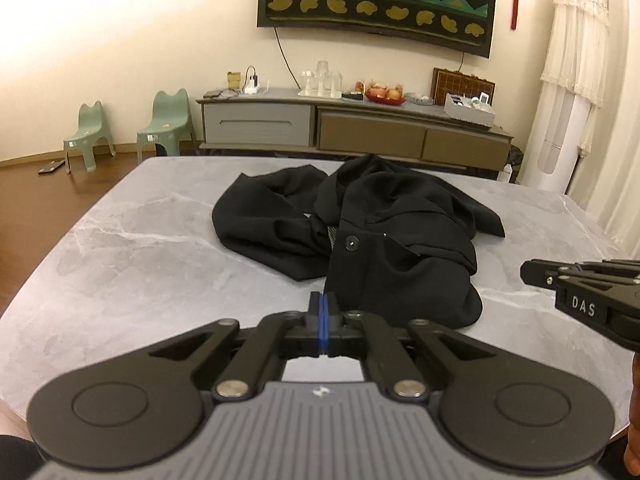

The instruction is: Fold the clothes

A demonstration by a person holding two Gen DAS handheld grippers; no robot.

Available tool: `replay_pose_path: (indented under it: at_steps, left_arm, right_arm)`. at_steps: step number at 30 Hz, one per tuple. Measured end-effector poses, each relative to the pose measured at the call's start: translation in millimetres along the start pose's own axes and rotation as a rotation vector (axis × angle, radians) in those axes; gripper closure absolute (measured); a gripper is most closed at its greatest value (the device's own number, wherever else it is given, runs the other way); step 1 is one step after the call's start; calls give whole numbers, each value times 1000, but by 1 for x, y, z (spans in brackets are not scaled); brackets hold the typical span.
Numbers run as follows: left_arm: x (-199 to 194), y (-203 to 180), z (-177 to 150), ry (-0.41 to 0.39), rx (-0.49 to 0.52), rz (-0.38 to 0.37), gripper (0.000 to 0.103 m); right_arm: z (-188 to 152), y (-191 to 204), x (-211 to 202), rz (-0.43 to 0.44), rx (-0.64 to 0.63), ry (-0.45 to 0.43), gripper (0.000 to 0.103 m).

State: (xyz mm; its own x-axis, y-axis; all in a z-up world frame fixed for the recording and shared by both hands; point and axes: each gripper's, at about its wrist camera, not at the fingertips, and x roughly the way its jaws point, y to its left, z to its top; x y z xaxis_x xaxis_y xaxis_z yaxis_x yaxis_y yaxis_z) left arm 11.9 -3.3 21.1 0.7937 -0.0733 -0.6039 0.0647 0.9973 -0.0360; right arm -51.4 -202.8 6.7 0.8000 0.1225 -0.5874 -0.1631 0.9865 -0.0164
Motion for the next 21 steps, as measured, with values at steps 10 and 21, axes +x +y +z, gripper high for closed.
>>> replay_pose_path:
  at_steps: [10,21]
  left_arm:
    - [21,-4,4,41,-16,4,0]
    - [43,-17,21,73,49,8,0]
  right_arm:
    - [5,-19,26,-43,45,9,13]
    - [13,-29,50,-40,71,30,10]
